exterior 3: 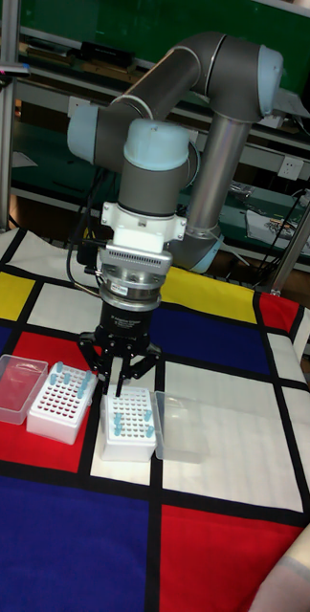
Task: Transfer all medium pipette tips from one holder to another
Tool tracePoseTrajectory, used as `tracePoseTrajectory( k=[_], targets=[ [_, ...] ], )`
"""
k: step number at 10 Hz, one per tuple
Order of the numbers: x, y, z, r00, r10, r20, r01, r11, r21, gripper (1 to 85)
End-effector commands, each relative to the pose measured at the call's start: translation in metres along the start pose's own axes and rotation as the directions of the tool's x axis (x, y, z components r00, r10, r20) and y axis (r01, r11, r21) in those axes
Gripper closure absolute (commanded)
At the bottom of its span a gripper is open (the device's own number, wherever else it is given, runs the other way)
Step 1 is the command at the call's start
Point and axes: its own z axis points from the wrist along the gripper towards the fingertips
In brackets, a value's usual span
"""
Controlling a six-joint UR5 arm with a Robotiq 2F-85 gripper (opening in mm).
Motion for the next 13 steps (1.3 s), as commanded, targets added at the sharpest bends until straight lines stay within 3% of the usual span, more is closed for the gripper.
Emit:
tracePoseTrajectory(
  k=[1,6,13],
  targets=[
    [-0.010,0.011,0.004,1.000,-0.002,0.017,0.003,1.000,-0.017,62.7],
    [-0.022,0.022,0.013,0.999,-0.016,0.037,0.018,0.999,-0.037,59.7],
    [-0.034,0.018,0.032,0.996,-0.043,0.075,0.047,0.998,-0.039,59.7]
  ],
)
